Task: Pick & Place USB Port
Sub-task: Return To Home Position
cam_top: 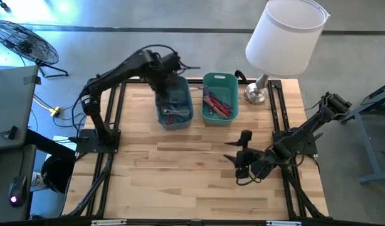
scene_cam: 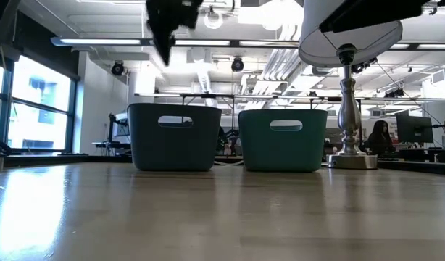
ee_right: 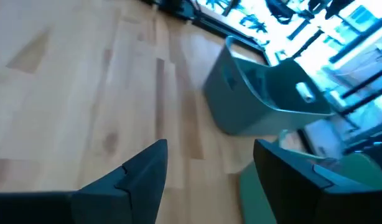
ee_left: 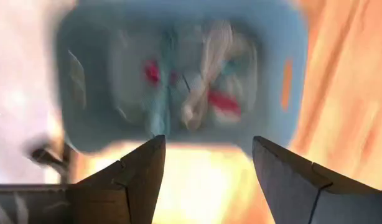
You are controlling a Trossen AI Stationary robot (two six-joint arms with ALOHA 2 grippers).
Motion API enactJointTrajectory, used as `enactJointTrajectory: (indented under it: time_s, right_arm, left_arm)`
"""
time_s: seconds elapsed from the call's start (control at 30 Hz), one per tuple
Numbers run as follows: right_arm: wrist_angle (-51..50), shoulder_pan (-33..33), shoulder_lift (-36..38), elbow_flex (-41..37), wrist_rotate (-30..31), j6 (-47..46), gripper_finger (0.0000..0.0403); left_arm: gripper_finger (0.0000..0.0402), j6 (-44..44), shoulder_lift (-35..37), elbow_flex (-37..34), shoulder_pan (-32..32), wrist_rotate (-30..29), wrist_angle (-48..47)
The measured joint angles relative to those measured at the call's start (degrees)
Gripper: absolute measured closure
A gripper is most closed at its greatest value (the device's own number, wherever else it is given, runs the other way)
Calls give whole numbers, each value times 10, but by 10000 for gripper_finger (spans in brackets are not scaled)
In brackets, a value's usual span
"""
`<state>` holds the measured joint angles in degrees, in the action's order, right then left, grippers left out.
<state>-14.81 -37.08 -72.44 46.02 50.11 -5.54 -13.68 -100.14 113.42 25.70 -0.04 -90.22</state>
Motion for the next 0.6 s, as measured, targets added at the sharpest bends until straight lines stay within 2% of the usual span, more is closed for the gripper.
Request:
enactJointTrajectory:
  time_s: [0.1, 0.17, 0.37, 0.6]
  right_arm:
    - [0, 21, 2, 0, 6, 13, 190]
    - [0, 37, 5, 0, 6, 21, 219]
    - [-1, 90, 24, 0, 1, 63, 379]
    - [0, 146, 59, 0, -47, 87, 399]
  left_arm:
    - [172, -14, 28, 45, -26, -18, -1]
    - [176, -21, 48, 67, -51, -51, 6]
    - [188, -55, 122, 70, -139, -175, 1]
    - [191, -54, 183, 70, -258, -262, 2]
